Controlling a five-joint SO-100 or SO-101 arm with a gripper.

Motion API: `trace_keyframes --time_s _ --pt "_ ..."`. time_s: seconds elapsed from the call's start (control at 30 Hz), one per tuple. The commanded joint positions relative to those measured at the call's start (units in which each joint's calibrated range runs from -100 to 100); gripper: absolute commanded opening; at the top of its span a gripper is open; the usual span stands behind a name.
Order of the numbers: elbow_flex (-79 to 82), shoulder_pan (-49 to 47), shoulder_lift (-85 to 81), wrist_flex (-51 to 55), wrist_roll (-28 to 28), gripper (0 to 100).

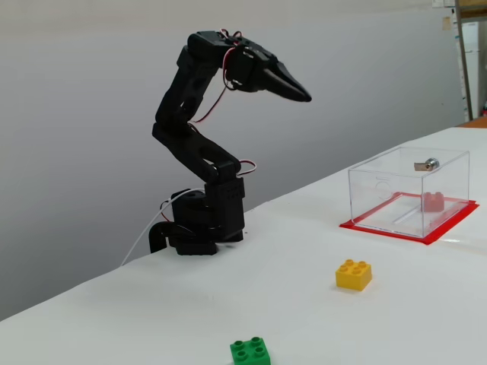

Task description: Pick the red lego brick and place it into the transparent box

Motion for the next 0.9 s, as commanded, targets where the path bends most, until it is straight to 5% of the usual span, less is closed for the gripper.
trace_keyframes --time_s 0.0,0.5,0.87 --pt "9.55 1.34 -7.68 -3.36 -2.88 2" --pt "45.17 -1.32 -36.53 -6.84 -4.6 2" --pt "59.91 1.41 -37.88 -6.84 -4.08 2"
